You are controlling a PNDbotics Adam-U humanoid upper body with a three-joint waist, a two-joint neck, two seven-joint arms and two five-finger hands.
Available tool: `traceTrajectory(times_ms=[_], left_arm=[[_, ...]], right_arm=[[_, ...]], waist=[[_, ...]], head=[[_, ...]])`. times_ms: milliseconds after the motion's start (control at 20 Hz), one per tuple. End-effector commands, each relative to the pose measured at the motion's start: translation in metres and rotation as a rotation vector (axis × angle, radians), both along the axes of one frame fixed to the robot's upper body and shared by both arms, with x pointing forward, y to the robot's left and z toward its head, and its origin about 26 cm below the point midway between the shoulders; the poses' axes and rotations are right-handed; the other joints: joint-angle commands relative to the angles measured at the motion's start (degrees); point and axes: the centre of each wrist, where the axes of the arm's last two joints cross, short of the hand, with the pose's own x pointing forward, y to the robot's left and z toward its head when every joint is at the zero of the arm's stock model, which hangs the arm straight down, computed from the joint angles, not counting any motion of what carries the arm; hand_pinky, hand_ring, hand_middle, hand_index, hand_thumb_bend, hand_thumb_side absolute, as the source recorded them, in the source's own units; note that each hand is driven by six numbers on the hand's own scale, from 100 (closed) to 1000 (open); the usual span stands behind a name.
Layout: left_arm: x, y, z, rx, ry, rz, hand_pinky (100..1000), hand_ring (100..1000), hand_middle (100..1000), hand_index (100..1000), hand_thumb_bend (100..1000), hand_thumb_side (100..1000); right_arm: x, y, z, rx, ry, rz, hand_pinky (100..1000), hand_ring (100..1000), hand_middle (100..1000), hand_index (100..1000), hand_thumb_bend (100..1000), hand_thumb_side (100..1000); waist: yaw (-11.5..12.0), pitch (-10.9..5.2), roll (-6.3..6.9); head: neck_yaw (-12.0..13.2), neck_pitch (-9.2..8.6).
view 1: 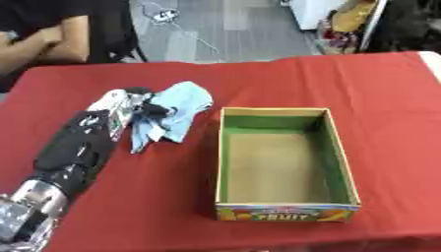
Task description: Pick up objects on the table and place them in the box.
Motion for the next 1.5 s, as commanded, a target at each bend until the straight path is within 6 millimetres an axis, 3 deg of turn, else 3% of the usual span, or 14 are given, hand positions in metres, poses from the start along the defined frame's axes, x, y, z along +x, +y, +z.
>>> traceTrajectory(times_ms=[50, 100, 150, 200, 250, 300, 350, 550, 850, 950, 1000, 1050, 1300, 1500], left_arm=[[-0.005, 0.006, -0.012, 0.118, 0.06, 0.029, 322, 367, 431, 516, 465, 119], [-0.006, 0.007, -0.014, 0.147, 0.055, 0.036, 331, 376, 442, 528, 481, 146], [-0.006, 0.008, -0.015, 0.169, 0.044, 0.041, 198, 260, 302, 362, 239, 100], [-0.007, 0.009, -0.015, 0.19, 0.018, 0.047, 198, 260, 302, 362, 239, 100], [-0.007, 0.01, -0.014, 0.21, -0.02, 0.05, 100, 100, 126, 177, 100, 104], [-0.007, 0.012, -0.013, 0.227, -0.063, 0.053, 100, 100, 138, 186, 100, 100], [-0.008, 0.013, -0.013, 0.239, -0.095, 0.051, 100, 100, 100, 116, 100, 111], [-0.006, 0.018, -0.006, 0.251, -0.133, 0.031, 100, 100, 100, 106, 100, 100], [-0.002, 0.028, 0.025, 0.194, -0.193, 0.031, 100, 100, 100, 101, 100, 152], [-0.001, 0.034, 0.048, 0.162, -0.247, 0.018, 100, 100, 100, 100, 100, 201], [0.0, 0.038, 0.066, 0.139, -0.29, 0.008, 100, 100, 100, 100, 100, 444], [-0.001, 0.042, 0.083, 0.111, -0.333, 0.001, 100, 100, 100, 100, 100, 267], [-0.013, 0.048, 0.184, -0.031, -0.637, -0.045, 100, 100, 100, 100, 100, 439], [-0.031, 0.034, 0.233, -0.097, -0.858, -0.102, 100, 100, 100, 100, 100, 521]], right_arm=[[-0.001, 0.001, 0.011, -0.021, -0.047, 0.013, 507, 689, 757, 944, 251, 619], [-0.001, 0.001, 0.011, -0.021, -0.048, 0.012, 507, 689, 757, 944, 251, 619], [-0.001, 0.001, 0.011, -0.02, -0.048, 0.012, 507, 689, 757, 943, 251, 618], [-0.001, 0.001, 0.011, -0.019, -0.049, 0.011, 507, 689, 757, 943, 251, 618], [-0.001, 0.0, 0.011, -0.019, -0.049, 0.01, 507, 689, 757, 943, 250, 618], [-0.001, 0.0, 0.011, -0.02, -0.048, 0.009, 507, 689, 757, 943, 250, 618], [-0.001, 0.0, 0.011, -0.02, -0.048, 0.008, 506, 689, 757, 943, 250, 619], [-0.002, -0.001, 0.01, -0.022, -0.046, 0.004, 507, 689, 757, 943, 249, 618], [-0.002, -0.002, 0.009, -0.022, -0.043, -0.004, 506, 689, 757, 943, 249, 618], [-0.002, -0.002, 0.009, -0.023, -0.042, -0.008, 506, 688, 757, 943, 249, 618], [-0.002, -0.003, 0.009, -0.024, -0.04, -0.009, 506, 688, 757, 943, 250, 618], [-0.003, -0.003, 0.009, -0.025, -0.039, -0.011, 506, 688, 757, 943, 249, 617], [-0.003, -0.005, 0.008, -0.032, -0.033, -0.02, 505, 688, 757, 943, 248, 617], [-0.004, -0.005, 0.007, -0.033, -0.029, -0.022, 505, 688, 757, 943, 248, 616]], waist=[[0.1, -0.1, -0.27], [0.1, -0.08, -0.29], [0.1, -0.08, -0.3], [0.2, -0.07, -0.32], [0.2, -0.08, -0.33], [0.2, -0.07, -0.34], [0.3, -0.09, -0.34], [0.3, -0.15, -0.35], [0.3, -0.32, -0.3], [0.3, -0.41, -0.2], [0.3, -0.47, -0.13], [0.3, -0.52, -0.07], [0.5, -0.89, 0.15], [0.6, -1.12, 0.14]], head=[[0.6, -0.09], [0.6, -0.09], [0.6, -0.09], [0.5, -0.09], [0.5, -0.09], [0.5, -0.09], [0.5, -0.09], [0.3, -0.09], [-0.1, -0.09], [-0.4, -0.09], [-0.7, -0.09], [-0.9, -0.09], [-1.9, -0.09], [-2.0, -0.09]])
